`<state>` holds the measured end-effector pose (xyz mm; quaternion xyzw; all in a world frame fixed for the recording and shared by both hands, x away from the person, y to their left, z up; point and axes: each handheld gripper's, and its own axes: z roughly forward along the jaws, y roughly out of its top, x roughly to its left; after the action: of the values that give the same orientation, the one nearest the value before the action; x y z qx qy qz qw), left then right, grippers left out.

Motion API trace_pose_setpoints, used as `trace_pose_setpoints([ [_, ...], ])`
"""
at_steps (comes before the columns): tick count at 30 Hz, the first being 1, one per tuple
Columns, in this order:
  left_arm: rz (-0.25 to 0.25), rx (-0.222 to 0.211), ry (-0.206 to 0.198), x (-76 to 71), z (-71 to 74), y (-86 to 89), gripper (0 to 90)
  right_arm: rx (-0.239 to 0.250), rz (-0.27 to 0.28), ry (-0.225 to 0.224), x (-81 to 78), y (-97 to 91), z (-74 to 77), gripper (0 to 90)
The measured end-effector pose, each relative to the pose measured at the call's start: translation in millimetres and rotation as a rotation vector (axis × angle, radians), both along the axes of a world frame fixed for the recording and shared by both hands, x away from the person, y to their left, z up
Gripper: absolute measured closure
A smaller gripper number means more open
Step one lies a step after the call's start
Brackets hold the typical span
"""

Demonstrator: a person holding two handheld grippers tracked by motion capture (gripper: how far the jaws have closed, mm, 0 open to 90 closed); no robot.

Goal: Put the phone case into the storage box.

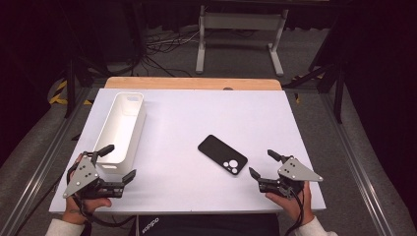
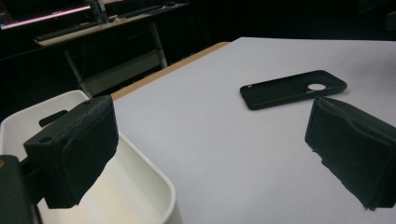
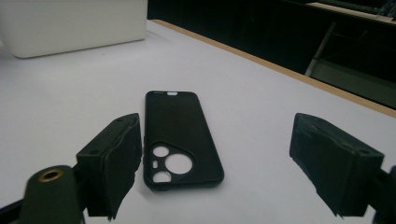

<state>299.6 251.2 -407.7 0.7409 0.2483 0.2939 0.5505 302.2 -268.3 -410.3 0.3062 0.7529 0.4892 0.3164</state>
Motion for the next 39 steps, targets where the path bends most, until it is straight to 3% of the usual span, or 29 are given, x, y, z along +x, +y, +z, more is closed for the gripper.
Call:
trace_pose_setpoints([
  [2, -0.017, -0.017, 0.009, 0.0, 0.0, 0.0, 3.4, 0.009, -0.011, 0.010, 2.1, -2.8, -2.0, 19.4],
  [5, -0.025, -0.006, 0.012, -0.5, 0.2, -0.1, 3.8, 0.019, -0.017, 0.025, 4.2, -4.4, -3.4, 20.9],
  [12, -0.029, 0.022, 0.007, -1.6, -3.2, -0.9, 3.6, -0.016, -0.001, 0.057, 9.4, 1.8, -7.4, 35.0],
  [19, -0.037, 0.049, -0.001, -2.8, -3.4, -1.4, 3.3, -0.042, 0.017, 0.097, 13.2, 4.7, -9.8, 66.4],
  [22, -0.046, 0.039, 0.005, -2.3, -3.8, -2.3, 3.4, -0.047, 0.022, 0.110, 14.3, 4.9, -10.9, 72.6],
  [24, -0.051, 0.054, 0.004, -1.7, -3.8, -2.5, 3.2, -0.065, 0.011, 0.115, 15.0, 4.7, -11.7, 79.0],
  [28, -0.061, 0.054, 0.008, -2.8, -4.1, -3.3, 3.1, -0.044, 0.010, 0.140, 17.3, 1.8, -11.6, 89.9],
  [39, -0.064, 0.047, 0.015, -2.7, -4.0, -4.9, 3.4, -0.055, 0.023, 0.155, 31.5, 7.6, -11.6, 90.0],
])
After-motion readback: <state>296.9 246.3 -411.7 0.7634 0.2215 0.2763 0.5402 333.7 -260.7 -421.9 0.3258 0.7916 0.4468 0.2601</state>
